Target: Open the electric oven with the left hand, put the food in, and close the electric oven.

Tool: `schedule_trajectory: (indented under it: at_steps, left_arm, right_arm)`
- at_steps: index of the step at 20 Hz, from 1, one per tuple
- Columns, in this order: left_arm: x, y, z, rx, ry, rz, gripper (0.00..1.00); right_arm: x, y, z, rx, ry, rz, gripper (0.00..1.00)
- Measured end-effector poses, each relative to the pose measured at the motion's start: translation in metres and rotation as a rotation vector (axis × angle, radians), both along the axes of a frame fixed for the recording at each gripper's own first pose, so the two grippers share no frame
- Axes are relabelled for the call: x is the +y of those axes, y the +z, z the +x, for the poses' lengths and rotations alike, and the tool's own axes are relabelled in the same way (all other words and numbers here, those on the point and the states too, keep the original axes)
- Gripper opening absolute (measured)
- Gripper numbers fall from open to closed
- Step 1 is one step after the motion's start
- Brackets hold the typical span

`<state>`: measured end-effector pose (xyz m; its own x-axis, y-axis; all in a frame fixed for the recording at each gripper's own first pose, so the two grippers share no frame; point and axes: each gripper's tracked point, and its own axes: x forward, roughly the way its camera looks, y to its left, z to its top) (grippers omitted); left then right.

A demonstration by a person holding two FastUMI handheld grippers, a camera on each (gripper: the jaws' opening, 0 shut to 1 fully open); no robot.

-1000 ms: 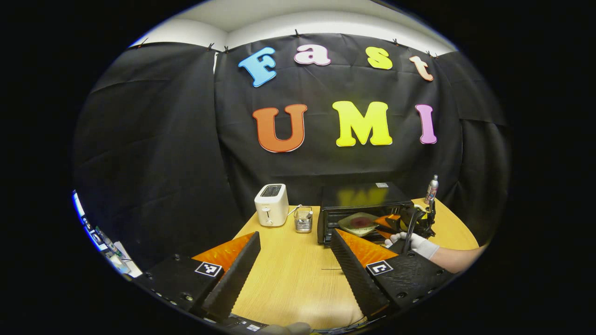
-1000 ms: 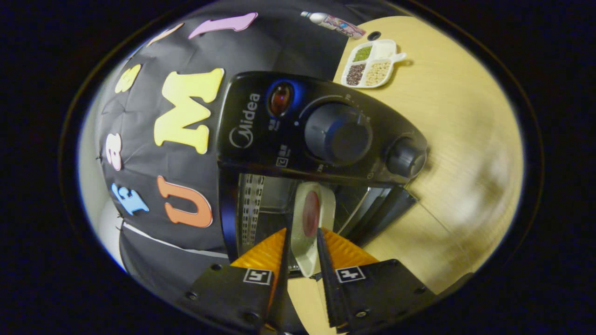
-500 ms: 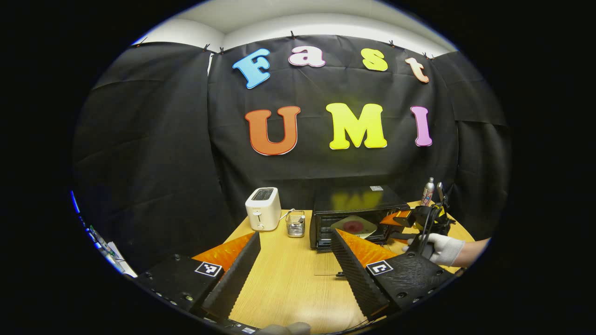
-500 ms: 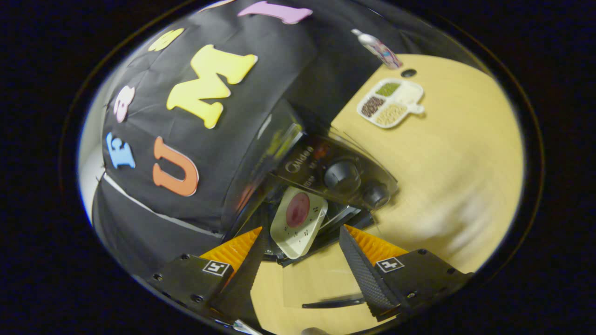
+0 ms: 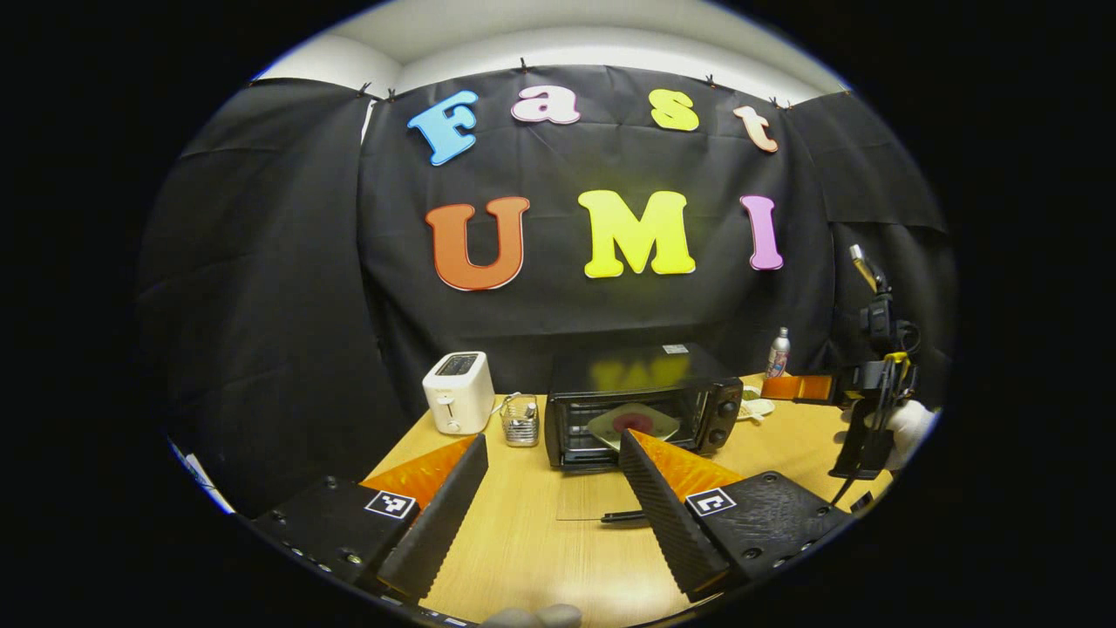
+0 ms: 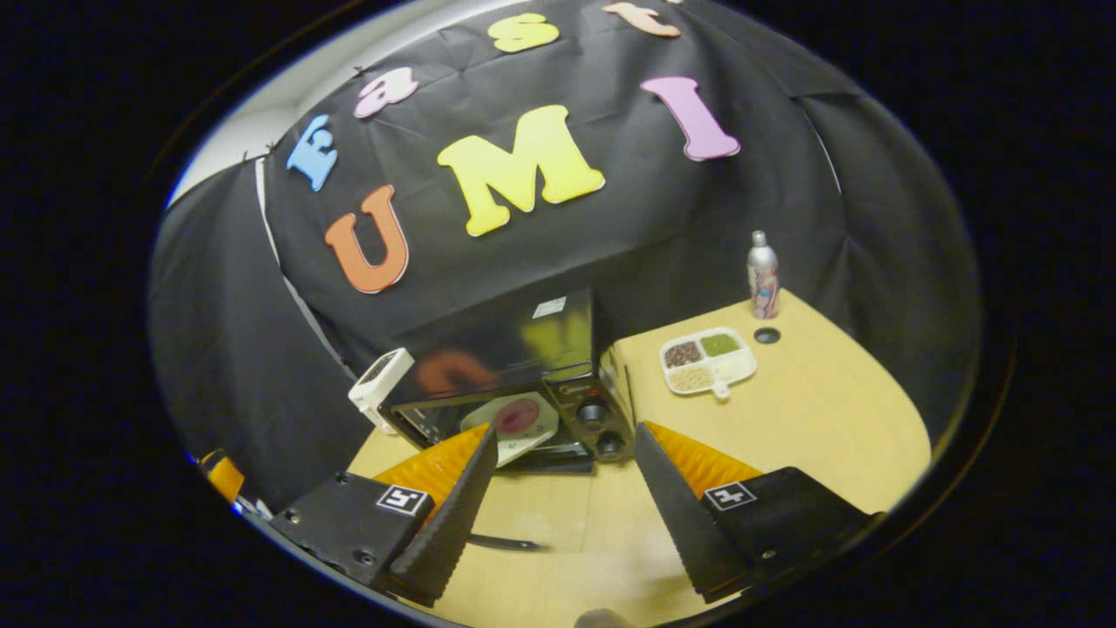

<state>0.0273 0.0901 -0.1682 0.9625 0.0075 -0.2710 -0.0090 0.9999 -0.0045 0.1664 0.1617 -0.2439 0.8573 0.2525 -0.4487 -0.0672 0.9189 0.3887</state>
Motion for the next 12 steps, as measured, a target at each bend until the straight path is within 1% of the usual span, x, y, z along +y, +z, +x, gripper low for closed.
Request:
schedule_trajectory:
  at_steps: [1,2,5,6,7,8,9,12]
  left_arm:
    - [-0.005,-0.006,0.001,0.004,-0.009,-0.002,0.97]
    - [-0.011,-0.013,0.002,0.014,-0.018,-0.003,0.97]
    - [-0.028,-0.040,0.005,0.055,-0.047,-0.015,0.97]
    - [-0.034,-0.051,0.005,0.075,-0.056,-0.015,0.97]
    - [-0.040,-0.062,0.005,0.089,-0.064,-0.015,0.97]
    - [-0.048,-0.073,0.006,0.104,-0.078,-0.017,0.97]
    - [-0.053,-0.085,0.004,0.129,-0.083,-0.020,0.97]
    - [-0.070,-0.121,-0.001,0.191,-0.108,-0.039,0.97]
  right_arm:
    - [-0.012,0.003,-0.009,-0.011,-0.008,-0.034,1.00]
    - [-0.023,0.008,-0.020,-0.026,-0.019,-0.068,0.94]
    - [-0.059,0.025,-0.049,-0.094,-0.037,-0.222,0.94]
    - [-0.068,0.032,-0.059,-0.116,-0.041,-0.269,1.00]
    - [-0.076,0.037,-0.067,-0.133,-0.047,-0.302,0.94]
    - [-0.082,0.041,-0.074,-0.138,-0.056,-0.315,1.00]
    - [-0.088,0.044,-0.080,-0.139,-0.064,-0.318,0.96]
    - [-0.105,0.050,-0.095,-0.138,-0.103,-0.334,0.96]
